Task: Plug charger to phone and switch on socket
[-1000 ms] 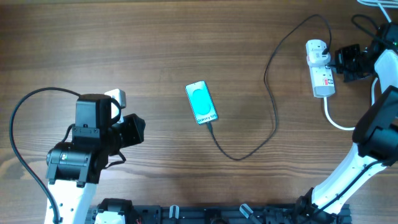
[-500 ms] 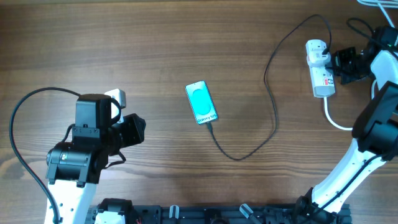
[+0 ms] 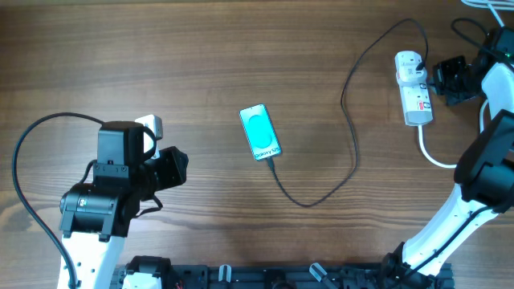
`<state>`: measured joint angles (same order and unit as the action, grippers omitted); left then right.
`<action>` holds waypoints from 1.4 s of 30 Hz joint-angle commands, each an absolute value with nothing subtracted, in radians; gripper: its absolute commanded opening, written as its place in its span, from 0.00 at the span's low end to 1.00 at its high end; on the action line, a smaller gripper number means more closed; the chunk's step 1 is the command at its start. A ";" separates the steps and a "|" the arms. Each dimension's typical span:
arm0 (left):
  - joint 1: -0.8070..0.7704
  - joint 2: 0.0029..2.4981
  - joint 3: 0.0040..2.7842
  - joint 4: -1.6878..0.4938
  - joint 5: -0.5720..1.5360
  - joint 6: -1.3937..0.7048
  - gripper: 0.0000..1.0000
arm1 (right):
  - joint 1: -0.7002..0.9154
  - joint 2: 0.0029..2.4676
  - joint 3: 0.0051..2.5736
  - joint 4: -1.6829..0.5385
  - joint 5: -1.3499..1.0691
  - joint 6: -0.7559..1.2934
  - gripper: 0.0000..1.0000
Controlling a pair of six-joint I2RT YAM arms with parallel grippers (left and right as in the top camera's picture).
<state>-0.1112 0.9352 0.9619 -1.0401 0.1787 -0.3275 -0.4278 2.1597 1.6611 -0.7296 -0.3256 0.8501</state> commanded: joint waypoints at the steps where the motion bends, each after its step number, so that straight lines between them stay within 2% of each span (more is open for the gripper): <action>1: -0.107 0.936 0.961 -1.037 0.162 -0.322 0.37 | -0.418 2.136 1.675 -0.732 -0.269 0.838 0.05; 27: -0.107 0.936 0.961 -1.042 0.163 -0.322 0.36 | -0.332 2.237 1.674 -0.717 -0.149 0.788 0.05; 31: -0.107 0.936 0.961 -1.045 0.163 -0.322 0.36 | -0.341 2.179 1.674 -0.794 -0.131 0.702 0.04; 33: -0.107 0.936 0.961 -1.045 0.163 -0.322 0.36 | -0.342 2.074 1.674 -0.849 -0.023 0.653 0.05; 35: -0.107 0.936 0.961 -1.044 0.162 -0.322 0.49 | -0.342 1.889 1.674 -0.942 0.114 0.554 0.04; 38: -0.107 0.936 0.961 -1.044 0.162 -0.322 0.55 | -0.342 1.670 1.674 -1.016 0.147 0.496 0.04; 40: -0.107 0.936 0.961 -1.044 0.162 -0.322 0.78 | -0.341 1.507 1.674 -1.073 0.146 0.496 0.05; 41: -0.107 0.936 0.961 -1.044 0.162 -0.322 1.00 | -0.341 1.435 1.674 -1.103 0.146 0.496 0.04; 42: -0.107 0.936 0.961 -1.044 0.162 -0.322 1.00 | -0.341 1.375 1.674 -1.129 0.141 0.496 0.04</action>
<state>-0.1112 0.9360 0.9619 -1.0477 0.1719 -0.3244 -0.3439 1.4918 1.6669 -1.0874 0.1150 0.5205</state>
